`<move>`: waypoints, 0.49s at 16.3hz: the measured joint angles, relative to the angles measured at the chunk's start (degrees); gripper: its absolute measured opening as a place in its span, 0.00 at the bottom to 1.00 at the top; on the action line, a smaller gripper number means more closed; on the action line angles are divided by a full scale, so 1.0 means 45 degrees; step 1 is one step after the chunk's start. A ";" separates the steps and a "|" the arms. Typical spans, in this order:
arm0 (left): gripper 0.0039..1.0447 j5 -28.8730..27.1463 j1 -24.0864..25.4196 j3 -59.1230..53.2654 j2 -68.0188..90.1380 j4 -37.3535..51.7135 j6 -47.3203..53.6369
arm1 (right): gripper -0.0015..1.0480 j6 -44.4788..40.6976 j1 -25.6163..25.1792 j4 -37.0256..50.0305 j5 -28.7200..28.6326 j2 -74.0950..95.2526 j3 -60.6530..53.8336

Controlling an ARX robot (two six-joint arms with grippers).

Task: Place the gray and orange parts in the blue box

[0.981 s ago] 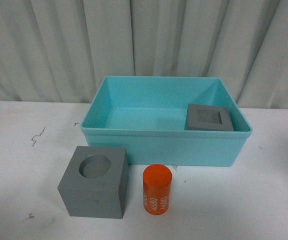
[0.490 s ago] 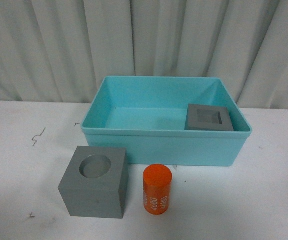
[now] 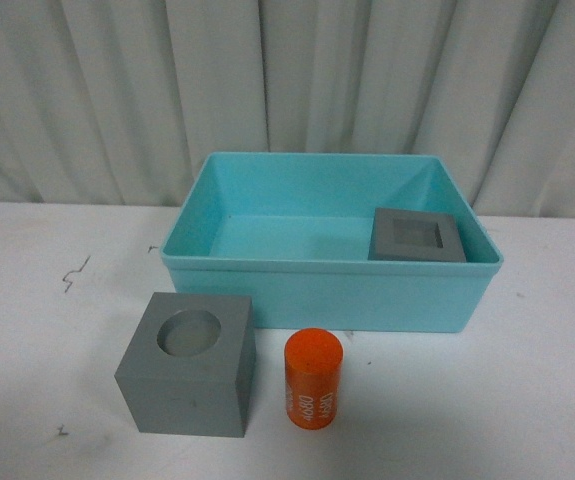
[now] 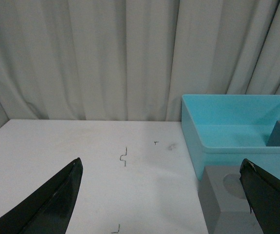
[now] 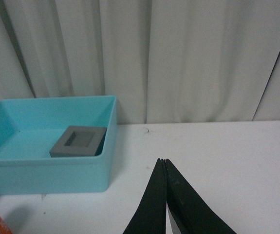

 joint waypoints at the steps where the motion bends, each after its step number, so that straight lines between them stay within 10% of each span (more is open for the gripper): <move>1: 0.94 -0.0005 0.0000 0.0000 0.0000 -0.0005 0.0000 | 0.02 0.0000 0.0000 -0.0325 0.0000 -0.0656 0.0000; 8: 0.94 0.0000 0.0000 0.0000 0.0000 0.0000 0.0000 | 0.02 0.0000 0.0000 -0.3400 0.0000 -0.3823 -0.0005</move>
